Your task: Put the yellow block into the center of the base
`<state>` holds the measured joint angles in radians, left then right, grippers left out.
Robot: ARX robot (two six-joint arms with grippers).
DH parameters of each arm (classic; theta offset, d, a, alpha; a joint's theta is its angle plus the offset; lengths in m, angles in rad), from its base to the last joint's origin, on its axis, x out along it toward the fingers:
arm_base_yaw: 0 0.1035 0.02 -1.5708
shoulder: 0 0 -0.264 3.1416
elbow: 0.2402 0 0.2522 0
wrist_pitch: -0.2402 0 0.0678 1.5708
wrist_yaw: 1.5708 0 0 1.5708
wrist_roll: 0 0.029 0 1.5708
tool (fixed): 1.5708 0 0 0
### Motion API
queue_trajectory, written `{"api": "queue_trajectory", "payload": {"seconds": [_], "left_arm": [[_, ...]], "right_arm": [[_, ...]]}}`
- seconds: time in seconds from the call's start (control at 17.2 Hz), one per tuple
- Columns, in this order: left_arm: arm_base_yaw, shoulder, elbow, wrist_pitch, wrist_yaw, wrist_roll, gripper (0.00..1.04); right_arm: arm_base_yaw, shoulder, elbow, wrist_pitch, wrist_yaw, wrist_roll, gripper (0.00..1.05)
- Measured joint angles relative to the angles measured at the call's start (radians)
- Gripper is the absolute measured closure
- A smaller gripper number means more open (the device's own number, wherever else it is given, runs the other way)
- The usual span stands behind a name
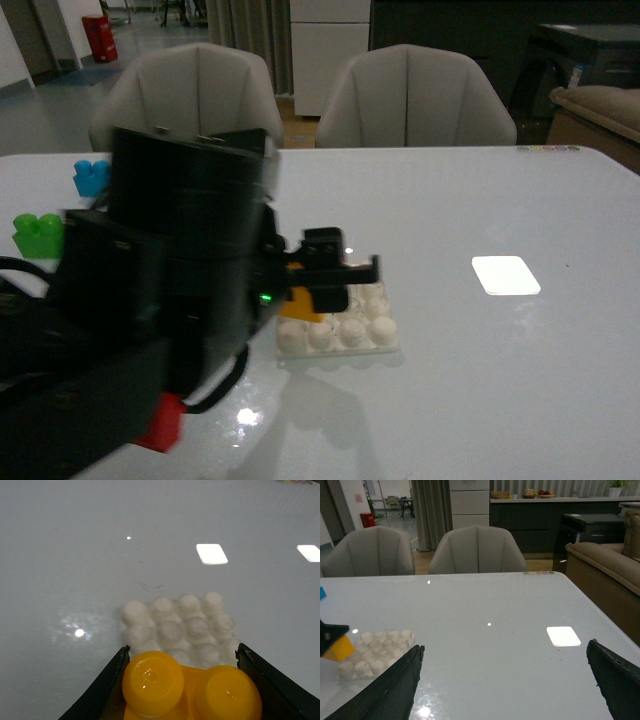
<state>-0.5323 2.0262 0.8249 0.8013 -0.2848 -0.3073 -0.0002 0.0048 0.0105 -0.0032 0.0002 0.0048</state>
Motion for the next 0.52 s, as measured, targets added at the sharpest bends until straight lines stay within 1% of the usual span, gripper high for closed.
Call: {"api": "queue_trajectory", "payload": {"seconds": [0.06,0.12,0.17,0.23,0.35,0.52], "left_arm": [[-0.053,0.046,0.057,-0.037,-0.055,-0.011,0.46],[-0.089,0.092,0.115,-0.081,-0.109,-0.025,0.46],[-0.110,0.135,0.177,-0.134,-0.164,-0.043,0.46],[-0.121,0.182,0.238,-0.155,-0.227,-0.056,0.46],[-0.130,0.232,0.312,-0.194,-0.296,-0.069,0.46],[-0.137,0.263,0.377,-0.214,-0.340,-0.089,0.46]], "right_arm": [[0.000,0.000,0.000,0.000,0.000,0.000,0.06],[0.000,0.000,0.000,0.000,0.000,0.000,0.06],[0.000,0.000,0.000,0.000,0.000,0.000,0.06],[0.000,0.000,0.000,0.000,0.000,0.000,0.06],[0.000,0.000,0.000,0.000,0.000,0.000,0.06],[0.000,0.000,0.000,0.000,0.000,0.000,0.06]]}}
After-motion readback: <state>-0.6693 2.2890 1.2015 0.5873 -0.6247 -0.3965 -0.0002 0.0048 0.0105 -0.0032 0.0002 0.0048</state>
